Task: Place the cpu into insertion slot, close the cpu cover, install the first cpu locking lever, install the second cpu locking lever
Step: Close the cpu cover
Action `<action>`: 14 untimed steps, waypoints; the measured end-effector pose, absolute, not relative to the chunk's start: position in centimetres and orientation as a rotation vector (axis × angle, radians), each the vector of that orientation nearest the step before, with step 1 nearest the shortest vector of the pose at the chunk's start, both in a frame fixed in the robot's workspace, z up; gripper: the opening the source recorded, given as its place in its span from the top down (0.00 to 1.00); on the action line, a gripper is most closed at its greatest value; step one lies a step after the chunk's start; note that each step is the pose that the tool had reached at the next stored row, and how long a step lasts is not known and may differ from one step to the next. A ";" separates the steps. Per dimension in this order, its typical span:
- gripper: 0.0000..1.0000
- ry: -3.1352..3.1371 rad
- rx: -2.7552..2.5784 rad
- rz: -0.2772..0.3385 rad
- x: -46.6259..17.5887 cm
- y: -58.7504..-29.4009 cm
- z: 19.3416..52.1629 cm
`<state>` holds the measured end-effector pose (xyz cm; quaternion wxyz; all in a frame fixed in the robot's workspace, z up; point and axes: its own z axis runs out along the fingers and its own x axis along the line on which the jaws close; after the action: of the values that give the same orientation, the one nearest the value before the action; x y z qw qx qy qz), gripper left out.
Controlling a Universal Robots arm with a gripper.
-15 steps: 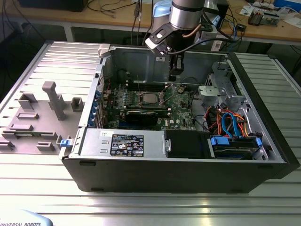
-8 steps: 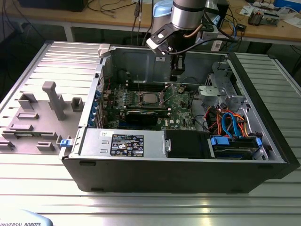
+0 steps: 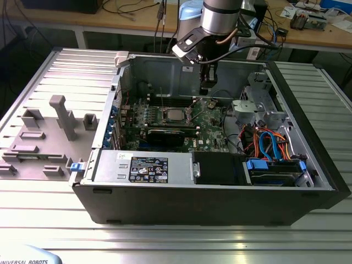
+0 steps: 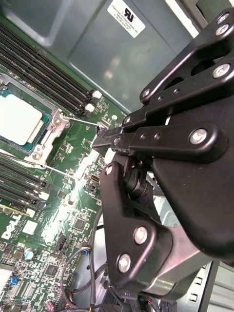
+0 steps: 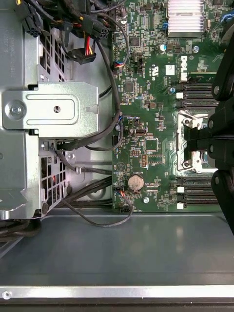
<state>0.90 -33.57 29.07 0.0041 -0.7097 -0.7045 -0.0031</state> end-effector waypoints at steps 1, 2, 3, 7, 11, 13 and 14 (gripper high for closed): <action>0.89 -2.208 -2.224 -0.010 0.9 -33.6 29.1; 0.89 -2.208 -2.224 -0.010 0.9 -33.6 29.1; 0.89 -2.208 -2.224 -0.010 0.9 -33.6 29.1; 0.89 -2.208 -2.224 -0.009 1.0 -33.6 29.1; 0.89 -2.208 -2.224 -0.010 1.2 -33.6 29.0; 0.89 -2.208 -2.224 -0.010 1.5 -33.6 29.0; 0.89 -2.208 -2.224 -0.010 1.6 -33.6 28.9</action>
<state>1.60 -33.57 28.86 0.0041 -0.7097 -0.7045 -0.0031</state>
